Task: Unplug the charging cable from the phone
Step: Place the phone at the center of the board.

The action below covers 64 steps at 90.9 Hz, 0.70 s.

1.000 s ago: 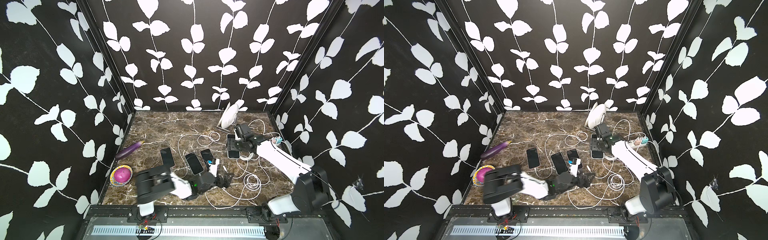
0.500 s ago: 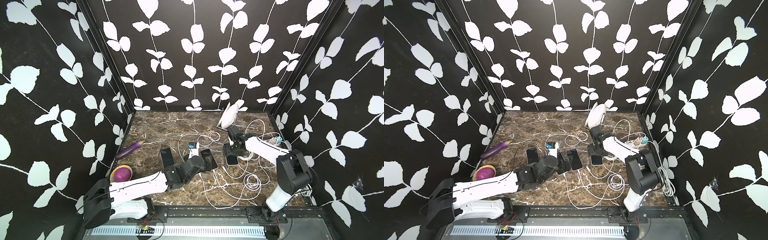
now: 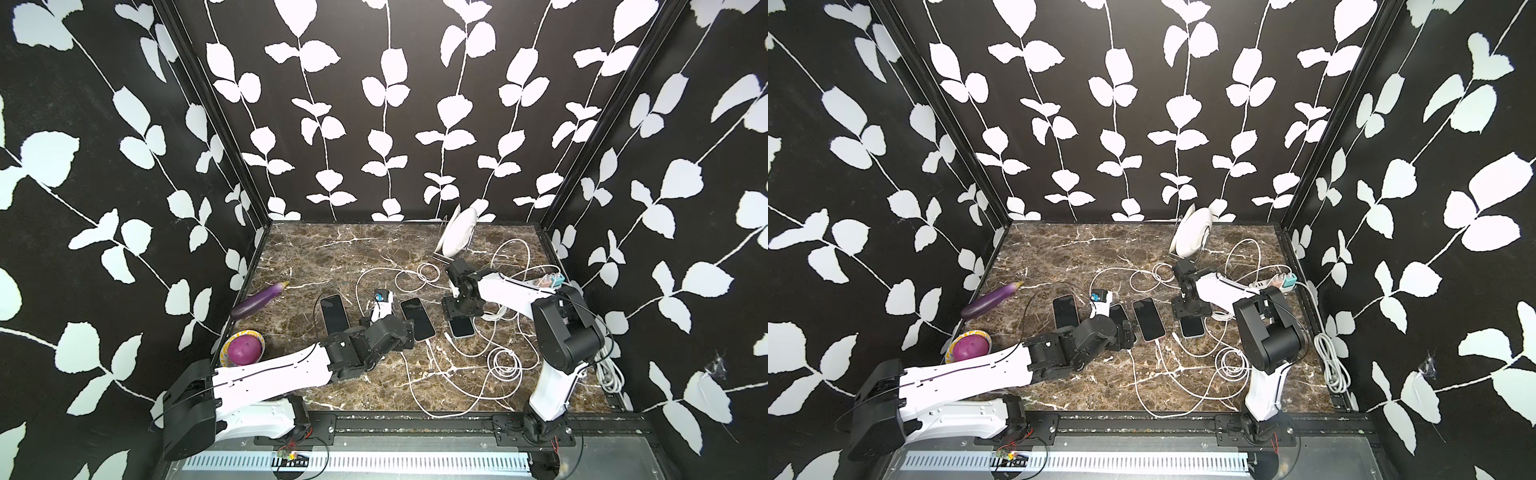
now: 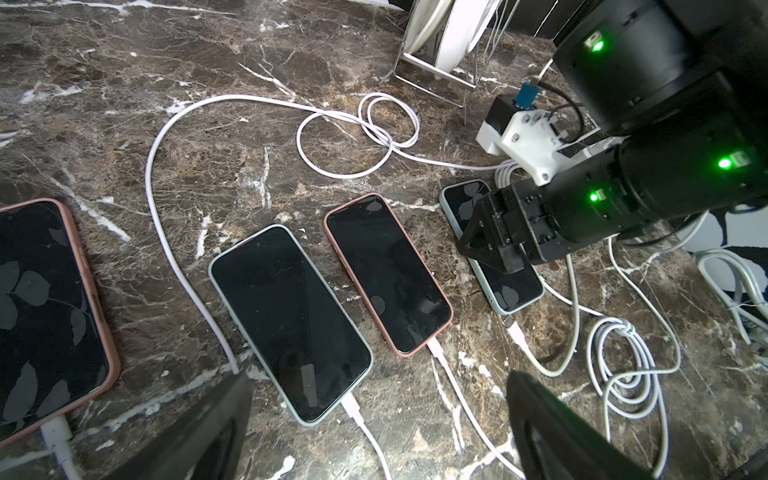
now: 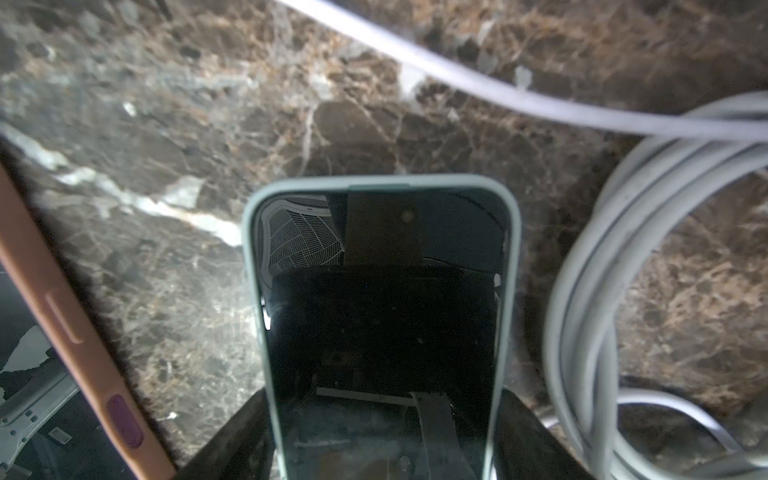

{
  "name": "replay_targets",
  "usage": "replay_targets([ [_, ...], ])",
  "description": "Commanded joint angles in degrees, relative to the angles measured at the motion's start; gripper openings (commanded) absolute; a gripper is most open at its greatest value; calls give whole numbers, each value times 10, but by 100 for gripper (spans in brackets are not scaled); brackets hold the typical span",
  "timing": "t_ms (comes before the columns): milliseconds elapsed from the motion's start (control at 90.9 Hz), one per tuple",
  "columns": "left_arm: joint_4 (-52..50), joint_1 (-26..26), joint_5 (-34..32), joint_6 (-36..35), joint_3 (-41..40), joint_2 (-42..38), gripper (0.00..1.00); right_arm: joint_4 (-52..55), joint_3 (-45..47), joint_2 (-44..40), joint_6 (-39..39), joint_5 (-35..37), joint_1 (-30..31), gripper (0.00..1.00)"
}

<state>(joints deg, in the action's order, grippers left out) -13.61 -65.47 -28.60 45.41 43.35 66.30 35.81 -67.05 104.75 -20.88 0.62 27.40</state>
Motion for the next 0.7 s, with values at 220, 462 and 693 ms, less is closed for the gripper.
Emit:
replay_targets([
  [220, -39, 5, -12, 13, 11, 1, 98, 0, -7, -11, 6, 14, 7, 59],
  [462, -120, 35, 14, 35, 57, 38, 98, 2, -15, -29, 7, -1, 7, 82],
  [693, -117, 39, 26, 36, 58, 49, 98, 13, -13, -60, 2, 1, 7, 87],
])
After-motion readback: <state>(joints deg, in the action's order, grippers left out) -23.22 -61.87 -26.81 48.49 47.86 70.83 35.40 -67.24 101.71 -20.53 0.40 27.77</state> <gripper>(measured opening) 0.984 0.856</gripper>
